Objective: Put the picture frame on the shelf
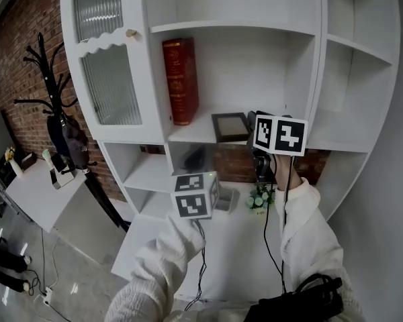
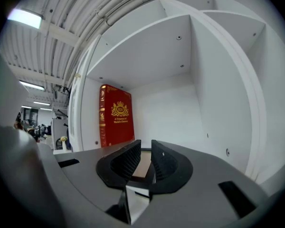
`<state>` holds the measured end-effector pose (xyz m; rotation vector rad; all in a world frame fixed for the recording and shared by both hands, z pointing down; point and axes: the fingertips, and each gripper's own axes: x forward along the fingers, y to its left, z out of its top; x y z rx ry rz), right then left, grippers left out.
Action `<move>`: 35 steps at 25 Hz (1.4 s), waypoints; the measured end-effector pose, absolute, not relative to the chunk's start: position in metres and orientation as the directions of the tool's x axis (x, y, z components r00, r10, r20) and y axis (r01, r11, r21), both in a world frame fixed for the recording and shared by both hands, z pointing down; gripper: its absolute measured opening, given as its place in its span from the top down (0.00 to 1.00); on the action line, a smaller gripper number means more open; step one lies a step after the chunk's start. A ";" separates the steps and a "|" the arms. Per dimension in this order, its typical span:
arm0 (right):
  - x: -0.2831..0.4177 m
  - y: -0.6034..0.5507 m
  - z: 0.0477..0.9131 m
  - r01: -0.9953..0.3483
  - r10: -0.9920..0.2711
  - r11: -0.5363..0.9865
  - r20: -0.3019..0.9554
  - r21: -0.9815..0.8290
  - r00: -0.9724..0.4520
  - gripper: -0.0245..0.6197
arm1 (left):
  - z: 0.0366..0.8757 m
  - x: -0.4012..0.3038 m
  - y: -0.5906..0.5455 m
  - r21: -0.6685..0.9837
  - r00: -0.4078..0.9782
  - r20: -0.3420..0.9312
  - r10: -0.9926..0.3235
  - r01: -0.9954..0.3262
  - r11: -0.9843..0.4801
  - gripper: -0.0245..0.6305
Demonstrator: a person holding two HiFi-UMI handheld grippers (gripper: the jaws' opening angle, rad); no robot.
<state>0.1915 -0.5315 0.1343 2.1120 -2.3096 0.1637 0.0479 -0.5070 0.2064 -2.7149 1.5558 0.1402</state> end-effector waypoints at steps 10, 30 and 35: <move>0.176 -0.482 0.184 -0.992 -0.991 0.075 0.105 -0.104 -0.086 0.85 | 0.255 0.016 -0.463 0.053 0.495 -0.011 -0.869 -0.867 -0.495 0.96; 0.150 -0.326 0.402 -0.962 -0.943 -0.001 0.319 -0.272 -0.089 0.91 | 0.409 0.033 -0.341 0.219 0.596 0.231 -0.769 -0.802 -0.556 0.96; 0.150 -0.313 0.420 -0.954 -0.933 0.038 0.331 -0.298 -0.140 0.91 | 0.430 0.047 -0.326 0.234 0.579 0.274 -0.768 -0.814 -0.531 0.96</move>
